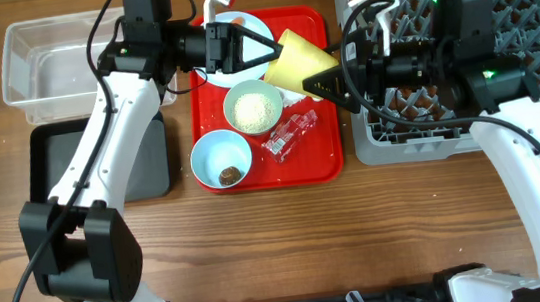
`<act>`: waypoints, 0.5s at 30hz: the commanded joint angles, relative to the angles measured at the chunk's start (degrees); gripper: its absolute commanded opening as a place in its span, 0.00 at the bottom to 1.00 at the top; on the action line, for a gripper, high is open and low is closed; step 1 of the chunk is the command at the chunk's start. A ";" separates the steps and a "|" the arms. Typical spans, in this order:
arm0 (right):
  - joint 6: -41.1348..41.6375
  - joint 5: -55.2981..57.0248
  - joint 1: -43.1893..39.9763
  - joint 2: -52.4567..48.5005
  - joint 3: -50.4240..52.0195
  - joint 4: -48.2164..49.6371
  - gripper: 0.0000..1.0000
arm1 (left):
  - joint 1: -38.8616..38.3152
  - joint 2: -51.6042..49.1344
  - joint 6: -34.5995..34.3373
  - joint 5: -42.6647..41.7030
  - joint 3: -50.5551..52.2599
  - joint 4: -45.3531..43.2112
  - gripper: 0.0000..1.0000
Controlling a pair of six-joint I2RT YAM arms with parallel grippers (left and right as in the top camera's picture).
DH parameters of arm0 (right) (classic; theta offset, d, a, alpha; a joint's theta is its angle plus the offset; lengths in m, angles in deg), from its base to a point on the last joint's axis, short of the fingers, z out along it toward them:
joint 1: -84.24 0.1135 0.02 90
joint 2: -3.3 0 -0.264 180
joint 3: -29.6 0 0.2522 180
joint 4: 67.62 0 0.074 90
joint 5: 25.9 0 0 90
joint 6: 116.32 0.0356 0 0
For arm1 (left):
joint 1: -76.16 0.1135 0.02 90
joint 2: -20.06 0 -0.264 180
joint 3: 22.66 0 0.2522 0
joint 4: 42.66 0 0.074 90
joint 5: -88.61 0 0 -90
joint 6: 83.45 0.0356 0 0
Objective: Sort waste into correct bins and load items into the dishwasher rack
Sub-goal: 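Lift the yellow cup with the right gripper and place it in the rack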
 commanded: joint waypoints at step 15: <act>-0.72 1.51 0.04 -0.81 0.07 -0.04 0.52 | -0.42 0.70 -3.02 2.60 -0.50 -3.50 0.23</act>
